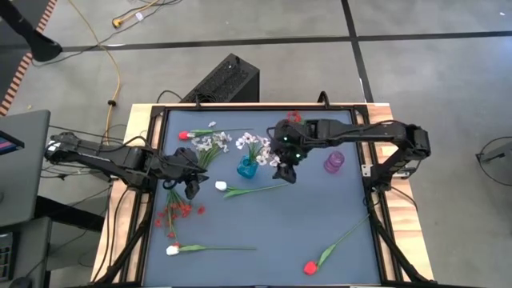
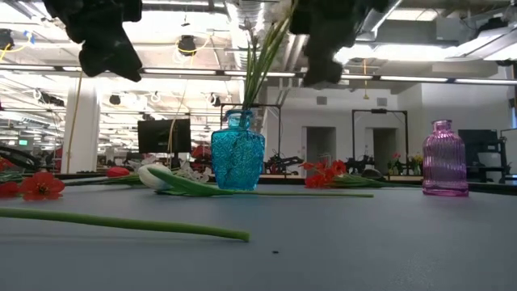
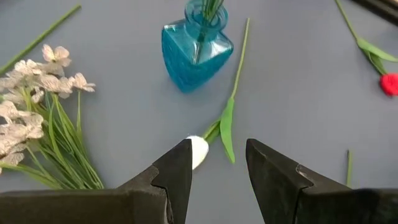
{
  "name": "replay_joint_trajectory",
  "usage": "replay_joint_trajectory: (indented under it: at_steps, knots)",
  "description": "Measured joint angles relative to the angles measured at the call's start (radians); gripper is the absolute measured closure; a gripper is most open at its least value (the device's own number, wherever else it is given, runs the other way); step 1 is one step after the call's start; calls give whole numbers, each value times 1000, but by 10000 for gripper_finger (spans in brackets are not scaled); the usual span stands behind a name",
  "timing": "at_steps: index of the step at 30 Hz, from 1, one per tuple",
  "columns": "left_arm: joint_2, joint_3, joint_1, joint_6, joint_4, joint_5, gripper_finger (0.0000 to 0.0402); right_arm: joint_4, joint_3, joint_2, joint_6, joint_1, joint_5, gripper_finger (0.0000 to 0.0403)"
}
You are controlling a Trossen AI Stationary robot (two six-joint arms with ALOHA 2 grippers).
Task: Sort flowers into vase by color
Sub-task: Put the top white flower into the blue vase
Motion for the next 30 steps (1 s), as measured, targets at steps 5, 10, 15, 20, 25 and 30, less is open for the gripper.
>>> replay_joint_trajectory:
  at_steps: [5,10,15,20,25,30]
  knots:
    - [0,0,0,1,-21,24,262,-125,33,0,0,72,-2,110]
    - [0,0,0,16,-31,57,262,-169,33,0,65,164,-1,110]
    - [0,0,0,45,-48,75,262,-171,33,0,185,249,6,111]
    - [0,0,0,77,-47,68,262,-184,33,0,307,342,13,111]
    - [0,0,0,157,-38,92,262,-184,33,0,400,452,86,111]
    - [0,0,0,215,-18,92,262,-182,15,0,428,568,145,111]
